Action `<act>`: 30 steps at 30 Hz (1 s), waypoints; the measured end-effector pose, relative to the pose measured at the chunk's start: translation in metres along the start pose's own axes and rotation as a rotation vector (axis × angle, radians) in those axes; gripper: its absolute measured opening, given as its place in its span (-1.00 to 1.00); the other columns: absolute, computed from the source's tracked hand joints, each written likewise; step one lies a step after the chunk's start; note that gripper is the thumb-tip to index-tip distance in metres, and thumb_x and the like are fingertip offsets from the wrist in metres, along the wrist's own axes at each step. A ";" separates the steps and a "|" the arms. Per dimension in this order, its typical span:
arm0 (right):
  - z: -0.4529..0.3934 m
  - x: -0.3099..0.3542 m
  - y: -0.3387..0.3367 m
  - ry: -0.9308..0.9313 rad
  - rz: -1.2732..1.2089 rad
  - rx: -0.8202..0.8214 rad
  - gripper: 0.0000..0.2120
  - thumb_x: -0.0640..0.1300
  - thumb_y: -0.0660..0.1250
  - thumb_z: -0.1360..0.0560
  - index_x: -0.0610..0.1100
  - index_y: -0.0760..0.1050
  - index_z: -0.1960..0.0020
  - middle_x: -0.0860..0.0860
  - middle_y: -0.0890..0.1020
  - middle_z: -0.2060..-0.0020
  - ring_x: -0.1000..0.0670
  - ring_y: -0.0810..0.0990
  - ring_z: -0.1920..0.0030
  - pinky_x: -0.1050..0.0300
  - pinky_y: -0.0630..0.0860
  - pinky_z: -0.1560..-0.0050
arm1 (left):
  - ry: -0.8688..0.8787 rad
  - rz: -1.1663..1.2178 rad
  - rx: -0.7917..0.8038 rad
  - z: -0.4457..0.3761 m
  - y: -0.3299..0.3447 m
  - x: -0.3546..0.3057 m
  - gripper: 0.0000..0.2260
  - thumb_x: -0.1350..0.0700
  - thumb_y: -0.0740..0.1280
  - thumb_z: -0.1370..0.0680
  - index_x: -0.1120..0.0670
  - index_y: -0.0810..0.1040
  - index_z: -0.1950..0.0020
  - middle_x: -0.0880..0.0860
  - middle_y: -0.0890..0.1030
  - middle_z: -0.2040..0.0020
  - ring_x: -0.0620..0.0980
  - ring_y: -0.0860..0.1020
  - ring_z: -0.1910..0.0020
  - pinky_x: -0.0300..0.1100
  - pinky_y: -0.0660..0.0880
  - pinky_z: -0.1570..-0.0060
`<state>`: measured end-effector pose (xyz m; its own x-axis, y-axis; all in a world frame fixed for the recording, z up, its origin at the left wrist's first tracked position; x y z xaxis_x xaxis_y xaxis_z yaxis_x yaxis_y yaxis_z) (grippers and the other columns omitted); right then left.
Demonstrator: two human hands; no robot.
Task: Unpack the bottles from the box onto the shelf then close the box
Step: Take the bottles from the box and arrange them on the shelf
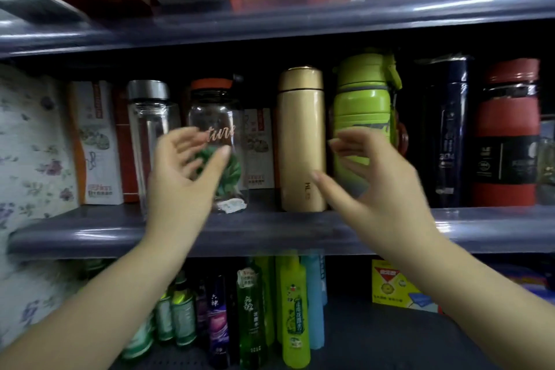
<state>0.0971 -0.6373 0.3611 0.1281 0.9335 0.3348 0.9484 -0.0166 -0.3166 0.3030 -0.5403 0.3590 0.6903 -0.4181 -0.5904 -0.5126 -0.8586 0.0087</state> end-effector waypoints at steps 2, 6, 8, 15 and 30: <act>-0.004 0.012 0.032 0.012 -0.081 0.102 -0.40 0.07 0.43 -0.39 -0.15 0.35 -0.33 0.01 0.53 -0.22 0.05 0.49 -0.25 0.08 0.48 -0.27 | 0.038 -0.065 -0.122 -0.009 -0.028 0.016 -0.62 0.10 0.41 -0.49 -0.01 0.37 -0.25 -0.02 0.50 -0.25 -0.14 0.48 -0.26 -0.17 0.38 -0.35; -0.020 0.029 0.096 0.102 -0.157 0.276 -0.19 0.10 0.45 -0.39 -0.15 0.14 -0.47 -0.02 0.35 -0.40 0.03 0.31 -0.40 0.37 0.21 -0.28 | -0.098 -0.222 -0.256 -0.023 -0.070 0.056 -0.44 -0.02 0.43 -0.48 0.05 0.28 -0.40 0.02 0.39 -0.38 -0.06 0.37 -0.38 -0.16 0.28 -0.41; -0.033 0.029 0.123 0.191 -0.200 0.310 -0.09 0.09 0.47 -0.38 -0.19 0.04 -0.50 -0.08 0.26 -0.45 -0.03 0.25 -0.43 0.35 0.17 -0.29 | -0.235 -0.308 -0.211 -0.032 -0.078 0.073 -0.28 -0.14 0.45 -0.42 0.03 0.21 -0.46 0.04 0.32 -0.46 -0.01 0.31 -0.43 -0.11 0.25 -0.40; -0.045 0.005 0.161 0.402 -0.274 0.382 0.00 0.12 0.53 -0.29 -0.23 0.03 -0.47 -0.12 0.42 -0.34 -0.09 0.46 -0.28 0.10 0.48 -0.19 | -0.442 -0.226 0.105 -0.053 -0.082 0.099 -0.07 -0.39 0.48 -0.13 0.02 0.37 -0.39 -0.04 0.55 -0.26 -0.07 0.51 -0.24 -0.12 0.40 -0.26; -0.044 -0.008 0.162 0.419 -0.270 0.305 -0.18 0.10 0.54 -0.23 -0.21 0.20 -0.27 -0.12 0.46 -0.20 -0.09 0.50 -0.16 -0.05 0.54 -0.16 | -0.403 -0.183 0.146 -0.048 -0.080 0.099 -0.17 -0.36 0.48 -0.11 -0.07 0.39 -0.29 -0.06 0.58 -0.19 -0.09 0.56 -0.16 -0.14 0.50 -0.05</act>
<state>0.2624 -0.6632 0.3462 0.0563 0.6678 0.7422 0.8451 0.3640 -0.3916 0.4366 -0.5273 0.3387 0.5374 -0.0901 -0.8385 -0.4873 -0.8447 -0.2215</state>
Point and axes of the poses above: each hand's wrist, its own z-axis away from the middle knuckle, its own y-axis out of the palm, x = y × z, the point moved 3 cm from there along -z, towards the middle knuckle
